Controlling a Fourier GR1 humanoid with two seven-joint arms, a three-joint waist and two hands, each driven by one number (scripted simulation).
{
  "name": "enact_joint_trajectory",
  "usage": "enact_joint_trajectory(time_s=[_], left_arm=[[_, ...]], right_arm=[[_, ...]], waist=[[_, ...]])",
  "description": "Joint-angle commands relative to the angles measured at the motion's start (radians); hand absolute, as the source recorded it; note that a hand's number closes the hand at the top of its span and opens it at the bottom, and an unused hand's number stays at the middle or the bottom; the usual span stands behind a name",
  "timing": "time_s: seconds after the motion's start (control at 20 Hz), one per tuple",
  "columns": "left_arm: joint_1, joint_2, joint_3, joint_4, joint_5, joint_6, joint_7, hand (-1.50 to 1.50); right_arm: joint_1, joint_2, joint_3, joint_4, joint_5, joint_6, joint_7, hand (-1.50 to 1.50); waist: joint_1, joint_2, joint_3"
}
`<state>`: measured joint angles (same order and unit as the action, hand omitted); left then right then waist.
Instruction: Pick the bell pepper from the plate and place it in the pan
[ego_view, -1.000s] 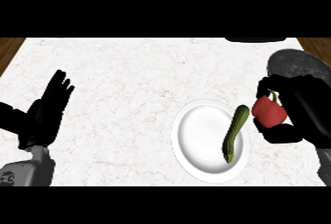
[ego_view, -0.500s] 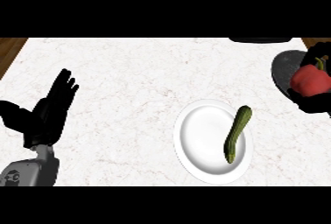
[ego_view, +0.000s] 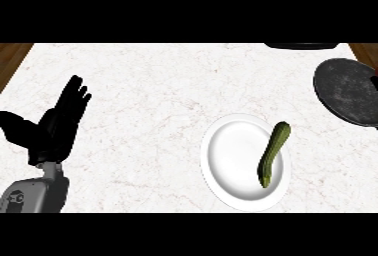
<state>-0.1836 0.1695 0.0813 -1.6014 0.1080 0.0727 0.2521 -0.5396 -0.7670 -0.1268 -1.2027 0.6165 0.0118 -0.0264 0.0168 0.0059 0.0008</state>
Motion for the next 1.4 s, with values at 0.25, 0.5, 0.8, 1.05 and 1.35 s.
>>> enact_joint_trajectory(time_s=[0.25,0.5,0.8,1.05,1.35], left_arm=[[-0.048,0.008,0.009,0.041,0.022,-0.031,0.009,0.00],[-0.028,-0.018,-0.021,0.015,-0.005,-0.018,-0.017,0.00],[-0.071,-0.001,-0.004,0.026,0.011,-0.029,0.010,0.00],[-0.060,-0.026,-0.027,0.030,-0.007,-0.013,0.004,0.00],[0.012,-0.032,-0.029,0.000,-0.013,-0.017,-0.034,0.00]], right_arm=[[-0.163,0.013,-0.068,0.574,0.035,-0.164,-0.386,1.50],[-0.249,0.022,-0.076,0.776,0.059,-0.197,-0.522,1.50],[-0.257,0.046,-0.034,0.930,0.152,-0.296,-0.517,1.50],[-0.297,0.025,-0.099,1.045,0.092,-0.163,-0.424,-1.50],[-0.267,0.016,-0.148,1.067,0.043,-0.120,-0.559,-1.50]], waist=[[0.029,0.011,0.002],[0.043,0.015,0.003],[0.053,0.022,0.004],[0.056,0.025,0.005],[0.046,0.018,0.005]])
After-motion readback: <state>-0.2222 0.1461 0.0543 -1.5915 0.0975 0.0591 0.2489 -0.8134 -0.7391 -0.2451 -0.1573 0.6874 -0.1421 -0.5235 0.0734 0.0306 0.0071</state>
